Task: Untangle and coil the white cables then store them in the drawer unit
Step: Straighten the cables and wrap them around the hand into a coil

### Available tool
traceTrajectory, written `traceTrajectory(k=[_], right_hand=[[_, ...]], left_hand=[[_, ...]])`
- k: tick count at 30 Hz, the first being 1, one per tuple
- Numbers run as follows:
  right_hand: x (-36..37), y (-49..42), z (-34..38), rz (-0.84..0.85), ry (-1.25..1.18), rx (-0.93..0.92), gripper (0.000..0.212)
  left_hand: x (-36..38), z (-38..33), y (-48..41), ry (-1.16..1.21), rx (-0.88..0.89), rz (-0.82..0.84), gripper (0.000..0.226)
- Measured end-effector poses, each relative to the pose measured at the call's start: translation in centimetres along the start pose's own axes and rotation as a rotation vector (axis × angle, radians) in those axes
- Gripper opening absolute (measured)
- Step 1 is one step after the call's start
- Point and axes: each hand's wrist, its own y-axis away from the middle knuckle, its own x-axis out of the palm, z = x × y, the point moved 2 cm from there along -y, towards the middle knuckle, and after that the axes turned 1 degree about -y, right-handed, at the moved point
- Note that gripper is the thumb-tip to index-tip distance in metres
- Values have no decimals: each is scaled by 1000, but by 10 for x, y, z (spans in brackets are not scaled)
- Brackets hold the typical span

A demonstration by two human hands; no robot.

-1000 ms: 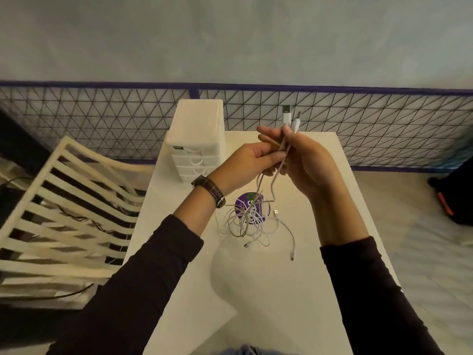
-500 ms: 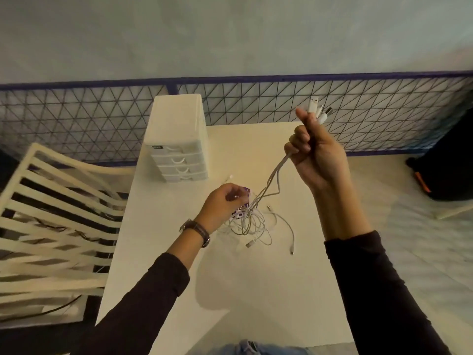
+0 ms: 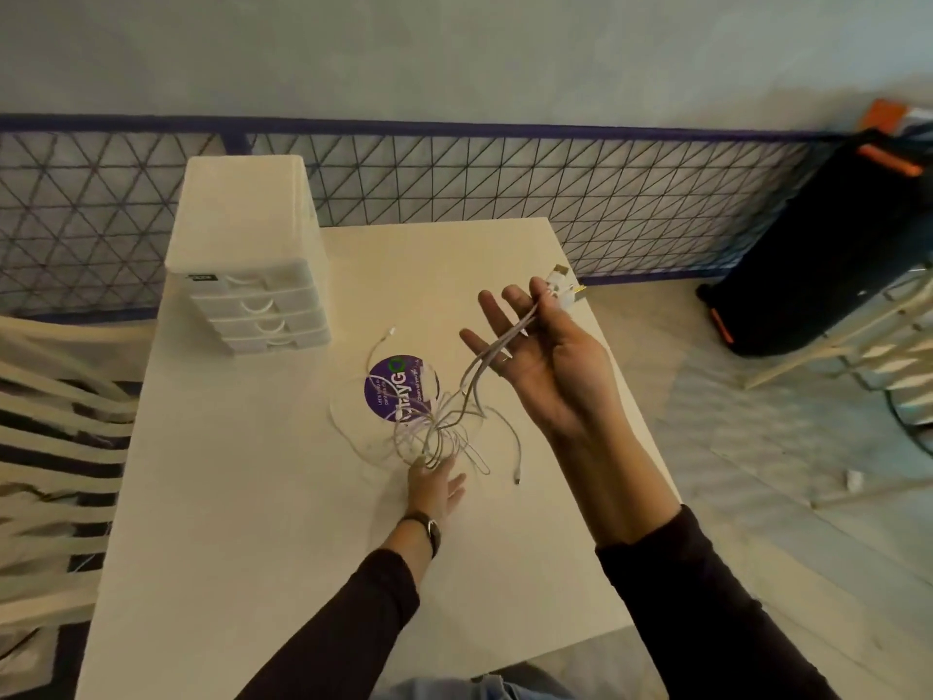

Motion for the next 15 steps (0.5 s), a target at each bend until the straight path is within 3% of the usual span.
traceTrajectory(k=[2,5,8,10,13,15], right_hand=[[-3,3,1,20,-1,13,20],[-15,3,9,7,195,-29,19],[-38,-4,26,19,741,-227,19],[-55,-13,39,26,995,-281,19],[-72,-28,55,26,1039,-235,20],[-79,-41,61,13,1072,-192,20]], left_hand=[[4,-10,-2,187,-31,27,7],[-4,-26,5,275,-34,1,11],[-29,-53,27,129,74,35,3],[-53,-81,43,-49,228,39,19],[-88,-133,73,-264,493,-75,22],[-111,-167,89,-283,618,-173,15]])
